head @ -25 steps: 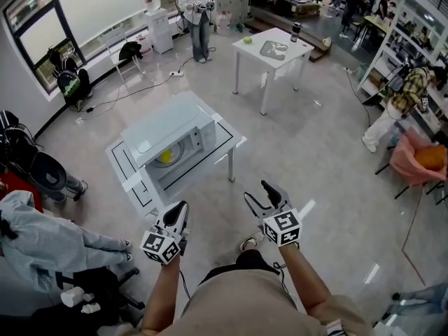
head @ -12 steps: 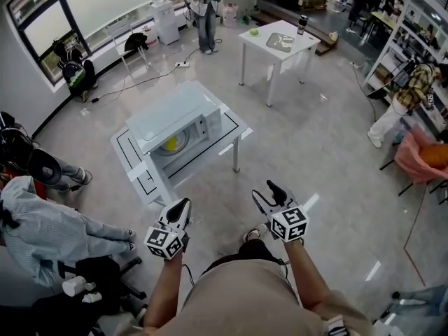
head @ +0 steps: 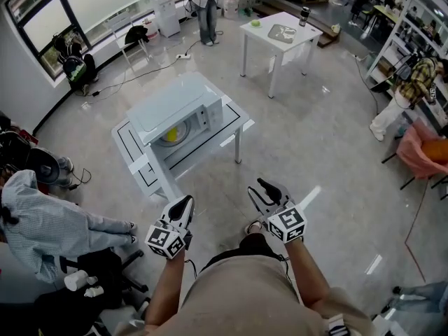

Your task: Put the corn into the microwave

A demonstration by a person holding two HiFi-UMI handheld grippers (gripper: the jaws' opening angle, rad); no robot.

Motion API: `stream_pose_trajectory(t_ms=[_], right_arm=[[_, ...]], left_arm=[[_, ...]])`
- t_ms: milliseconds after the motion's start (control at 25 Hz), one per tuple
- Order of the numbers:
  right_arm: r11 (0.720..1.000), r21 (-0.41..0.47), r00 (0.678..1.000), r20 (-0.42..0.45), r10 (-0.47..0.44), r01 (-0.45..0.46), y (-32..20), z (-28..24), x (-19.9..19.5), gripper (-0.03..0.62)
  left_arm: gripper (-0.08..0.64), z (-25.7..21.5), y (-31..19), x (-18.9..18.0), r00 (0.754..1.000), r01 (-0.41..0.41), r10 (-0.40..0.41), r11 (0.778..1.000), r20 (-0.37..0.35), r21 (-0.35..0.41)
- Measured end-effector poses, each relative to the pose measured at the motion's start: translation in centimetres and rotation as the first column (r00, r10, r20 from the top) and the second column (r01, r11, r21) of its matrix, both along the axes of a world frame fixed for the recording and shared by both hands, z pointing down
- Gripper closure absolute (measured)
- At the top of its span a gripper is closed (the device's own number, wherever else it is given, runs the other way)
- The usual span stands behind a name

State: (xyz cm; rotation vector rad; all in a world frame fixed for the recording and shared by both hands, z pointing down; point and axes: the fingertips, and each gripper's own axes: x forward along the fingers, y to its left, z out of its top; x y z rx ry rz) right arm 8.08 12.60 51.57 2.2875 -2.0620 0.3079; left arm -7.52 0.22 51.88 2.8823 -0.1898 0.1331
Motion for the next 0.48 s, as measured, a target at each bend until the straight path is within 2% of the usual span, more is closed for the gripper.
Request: stream_pose_trajectory(t_ms=[200,480], right_arm=[[0.999,0.017,0.998,0.020,-0.051,0.051,0.2,0.1,-1.3,0.439],[0.980,0.056,0.981,0.012,-0.192,0.191,0.1,-1.5,-4.5,0.439]], left_arm=[[0.555,0.2,0.2,-0.5,1.000,0.001,-0.001,1.000,-0.006,-0.029],[0.555,0.9,0.8,-1.3,1.000,-0.004,0.004,0.999,0.008,-0.052]])
